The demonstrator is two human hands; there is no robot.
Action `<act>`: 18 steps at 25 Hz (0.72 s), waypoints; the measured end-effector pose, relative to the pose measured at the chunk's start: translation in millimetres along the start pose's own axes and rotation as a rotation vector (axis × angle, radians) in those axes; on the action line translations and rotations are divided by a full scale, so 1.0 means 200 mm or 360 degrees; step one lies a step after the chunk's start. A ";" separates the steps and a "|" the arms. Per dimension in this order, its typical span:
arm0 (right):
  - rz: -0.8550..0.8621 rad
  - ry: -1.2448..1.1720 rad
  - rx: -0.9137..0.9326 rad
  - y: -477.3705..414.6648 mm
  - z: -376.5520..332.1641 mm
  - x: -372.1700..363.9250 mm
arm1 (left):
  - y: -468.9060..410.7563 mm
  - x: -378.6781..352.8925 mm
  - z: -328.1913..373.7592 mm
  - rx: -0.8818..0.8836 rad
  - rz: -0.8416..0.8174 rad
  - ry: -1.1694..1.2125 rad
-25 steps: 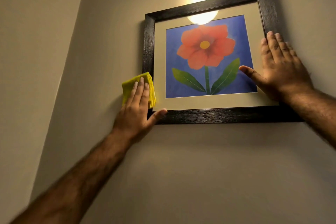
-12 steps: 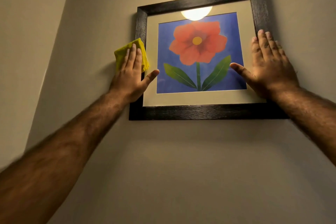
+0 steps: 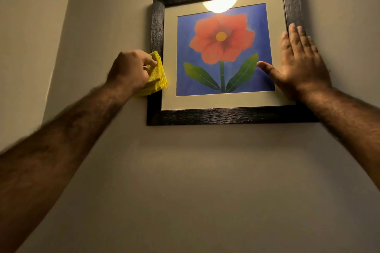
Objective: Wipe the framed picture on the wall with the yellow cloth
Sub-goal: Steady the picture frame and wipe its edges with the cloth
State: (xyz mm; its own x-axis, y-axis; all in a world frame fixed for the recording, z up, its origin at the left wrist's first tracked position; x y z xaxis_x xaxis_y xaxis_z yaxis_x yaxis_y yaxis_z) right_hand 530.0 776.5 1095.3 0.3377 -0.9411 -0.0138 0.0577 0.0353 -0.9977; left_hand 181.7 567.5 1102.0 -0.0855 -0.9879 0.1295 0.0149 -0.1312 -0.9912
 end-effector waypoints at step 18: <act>0.0002 -0.0110 0.0001 0.02 -0.07 0.06 | 0.00 0.10 -0.05 0.0500 0.0078 0.0225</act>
State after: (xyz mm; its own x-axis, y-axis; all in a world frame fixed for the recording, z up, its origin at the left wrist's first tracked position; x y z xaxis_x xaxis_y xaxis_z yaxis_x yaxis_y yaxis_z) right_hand 521.1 760.7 1091.1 0.4020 -0.9156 -0.0101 0.0577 0.0364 -0.9977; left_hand 170.8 548.0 1103.5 -0.2137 -0.9753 0.0550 0.3264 -0.1243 -0.9370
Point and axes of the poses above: each hand's wrist, its own y-axis away from the middle knuckle, its own x-axis out of the back of the hand, z = x × y, the point moved 2 cm from there along -y, towards the middle knuckle, and after that the axes turned 11 degrees about y, right-handed, at the moved point
